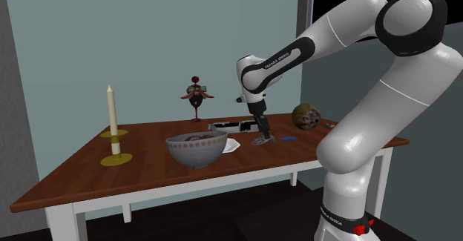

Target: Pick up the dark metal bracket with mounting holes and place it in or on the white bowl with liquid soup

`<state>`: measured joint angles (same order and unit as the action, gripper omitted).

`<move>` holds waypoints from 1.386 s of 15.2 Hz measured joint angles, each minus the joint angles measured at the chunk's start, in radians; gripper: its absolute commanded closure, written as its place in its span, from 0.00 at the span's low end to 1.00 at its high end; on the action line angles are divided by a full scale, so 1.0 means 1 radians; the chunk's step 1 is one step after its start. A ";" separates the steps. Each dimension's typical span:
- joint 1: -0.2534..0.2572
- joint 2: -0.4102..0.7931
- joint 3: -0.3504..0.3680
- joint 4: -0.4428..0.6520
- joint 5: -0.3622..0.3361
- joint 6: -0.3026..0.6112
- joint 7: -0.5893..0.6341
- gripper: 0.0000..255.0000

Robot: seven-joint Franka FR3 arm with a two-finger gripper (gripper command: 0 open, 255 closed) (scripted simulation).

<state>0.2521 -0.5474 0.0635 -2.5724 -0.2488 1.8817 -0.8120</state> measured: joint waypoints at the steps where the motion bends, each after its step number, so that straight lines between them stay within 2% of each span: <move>1: -0.002 0.004 -0.004 -0.009 -0.003 0.012 -0.002 0.00; 9: -0.006 0.013 -0.009 -0.036 -0.010 0.047 0.000 0.00; 10: -0.006 0.013 -0.009 -0.036 -0.010 0.047 0.000 1.00; 21: -0.006 0.010 -0.009 -0.032 -0.009 0.040 -0.002 1.00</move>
<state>0.2464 -0.5378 0.0546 -2.6047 -0.2574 1.9216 -0.8138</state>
